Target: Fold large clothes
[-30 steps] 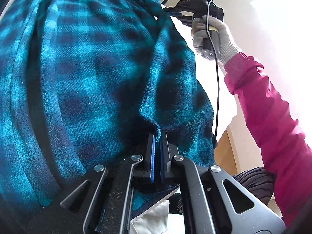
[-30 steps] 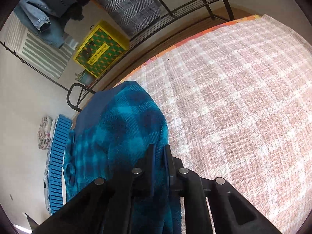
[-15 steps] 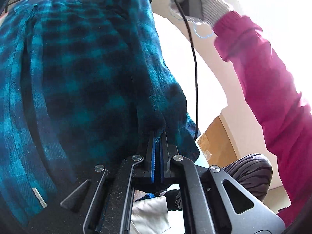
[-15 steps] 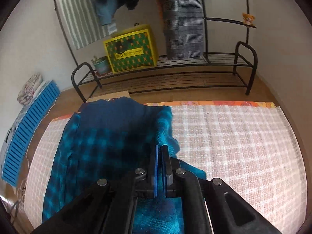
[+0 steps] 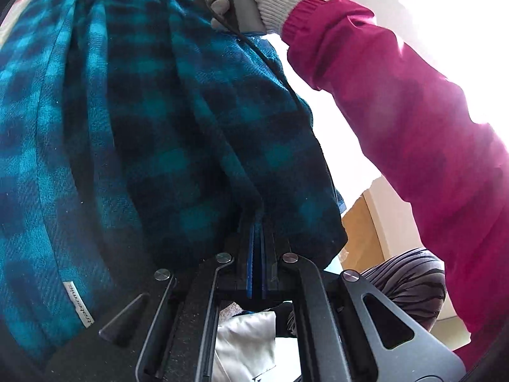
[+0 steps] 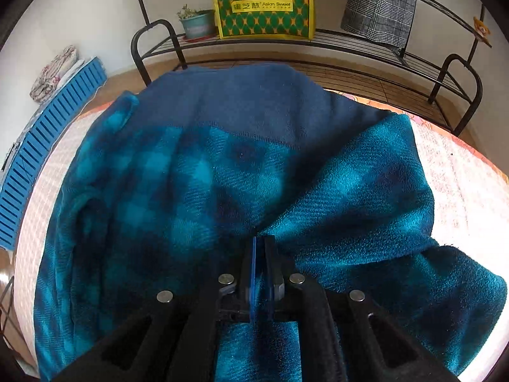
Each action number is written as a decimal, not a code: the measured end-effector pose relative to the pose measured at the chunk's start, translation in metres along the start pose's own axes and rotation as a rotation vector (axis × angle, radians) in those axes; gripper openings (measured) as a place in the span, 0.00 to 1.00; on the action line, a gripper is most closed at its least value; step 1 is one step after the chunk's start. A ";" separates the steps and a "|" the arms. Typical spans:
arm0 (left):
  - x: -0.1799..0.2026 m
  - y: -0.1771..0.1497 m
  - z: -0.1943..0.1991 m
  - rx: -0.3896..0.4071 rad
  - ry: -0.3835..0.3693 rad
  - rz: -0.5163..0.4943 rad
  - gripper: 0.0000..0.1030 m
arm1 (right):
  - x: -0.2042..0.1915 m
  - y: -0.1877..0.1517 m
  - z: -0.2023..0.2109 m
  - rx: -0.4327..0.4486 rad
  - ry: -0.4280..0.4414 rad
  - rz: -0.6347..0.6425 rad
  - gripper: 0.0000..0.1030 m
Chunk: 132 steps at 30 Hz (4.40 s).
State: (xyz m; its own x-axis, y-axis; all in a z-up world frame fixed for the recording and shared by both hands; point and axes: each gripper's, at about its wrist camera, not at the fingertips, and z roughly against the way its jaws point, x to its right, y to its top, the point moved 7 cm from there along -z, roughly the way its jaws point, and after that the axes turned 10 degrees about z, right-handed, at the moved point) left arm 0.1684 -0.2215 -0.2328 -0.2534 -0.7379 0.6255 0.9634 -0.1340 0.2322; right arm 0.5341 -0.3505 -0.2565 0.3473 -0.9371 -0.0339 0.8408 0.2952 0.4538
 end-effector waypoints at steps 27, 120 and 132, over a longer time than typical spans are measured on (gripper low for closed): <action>-0.026 0.011 0.042 0.038 -0.084 0.217 0.35 | -0.033 -0.299 0.202 0.064 0.386 -0.325 0.52; 0.036 0.068 -0.039 0.116 0.088 0.052 0.00 | 0.006 -0.292 0.146 0.057 0.294 -0.439 0.06; -0.033 0.052 0.124 0.325 0.100 0.121 0.00 | -0.059 -0.234 0.197 0.063 -0.077 -0.074 0.02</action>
State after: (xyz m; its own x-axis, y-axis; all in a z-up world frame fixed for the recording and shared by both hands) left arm 0.2163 -0.1221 -0.1483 -0.1135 -0.7988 0.5909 0.9037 0.1641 0.3954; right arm 0.2348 -0.4011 -0.1852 0.2504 -0.9681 -0.0017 0.8342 0.2149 0.5079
